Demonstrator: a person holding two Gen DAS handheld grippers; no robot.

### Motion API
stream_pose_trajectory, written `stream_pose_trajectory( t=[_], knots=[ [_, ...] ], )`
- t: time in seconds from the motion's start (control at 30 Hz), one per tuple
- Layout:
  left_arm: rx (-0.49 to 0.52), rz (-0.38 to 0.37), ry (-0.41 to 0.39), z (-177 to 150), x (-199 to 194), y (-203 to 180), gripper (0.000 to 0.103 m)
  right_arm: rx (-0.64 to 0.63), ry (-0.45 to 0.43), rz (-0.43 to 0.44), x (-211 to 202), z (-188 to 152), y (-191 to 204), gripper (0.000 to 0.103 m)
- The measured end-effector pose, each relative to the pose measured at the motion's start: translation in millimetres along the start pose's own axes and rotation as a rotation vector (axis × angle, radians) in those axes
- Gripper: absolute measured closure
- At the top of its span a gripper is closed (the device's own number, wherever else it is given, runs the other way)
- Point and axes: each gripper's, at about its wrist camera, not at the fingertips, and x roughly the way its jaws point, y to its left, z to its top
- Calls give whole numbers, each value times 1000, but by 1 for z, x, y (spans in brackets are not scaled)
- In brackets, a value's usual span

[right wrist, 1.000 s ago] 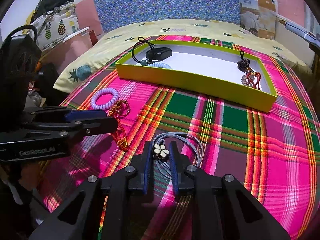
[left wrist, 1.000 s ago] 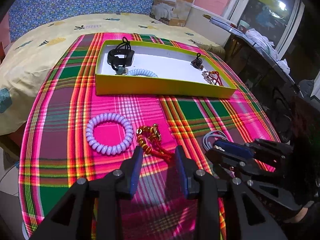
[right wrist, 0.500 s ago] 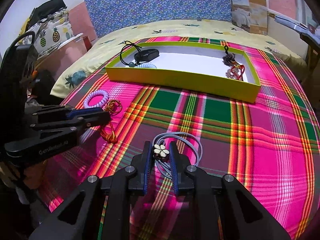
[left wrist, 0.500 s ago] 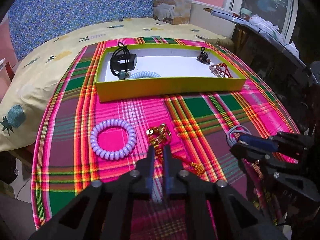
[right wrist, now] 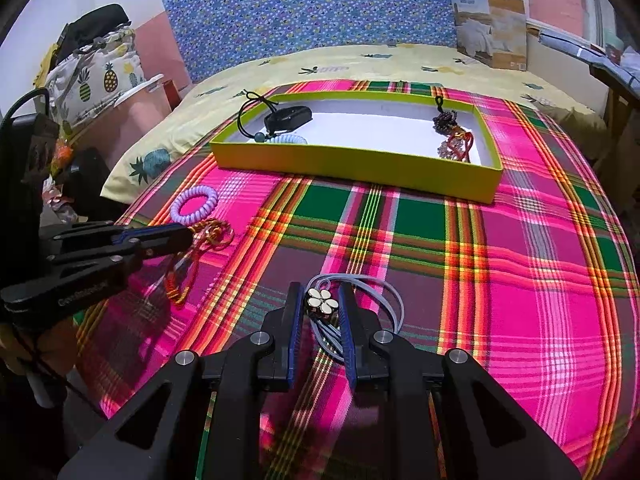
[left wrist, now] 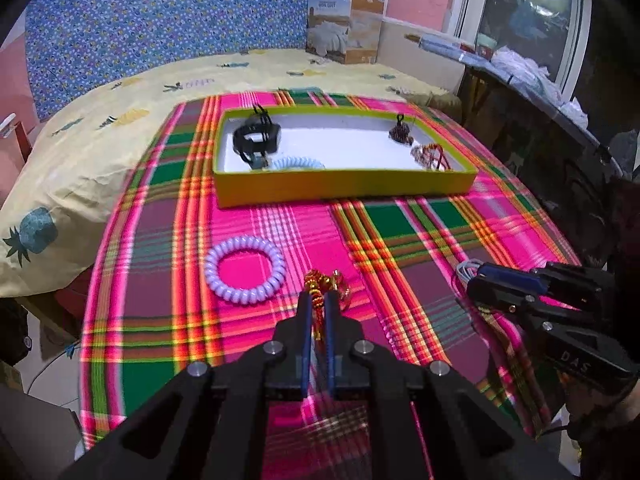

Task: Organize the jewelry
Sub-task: 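Grasp the gold chain with the left tool while the right tool grasps the grey flower cord bracelet, then carry both items into the white box and open both tools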

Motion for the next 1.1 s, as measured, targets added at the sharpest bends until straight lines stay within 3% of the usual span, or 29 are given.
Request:
stream_pose_trajectory(
  t=[0.4, 1.1],
  knots=[
    [-6, -36, -102, 13, -39, 6, 97, 2, -55, -15, -23, 6, 7, 85],
    [12, -74, -147, 32, -56, 1, 97, -17, -141, -45, -54, 25, 12, 85]
  ],
)
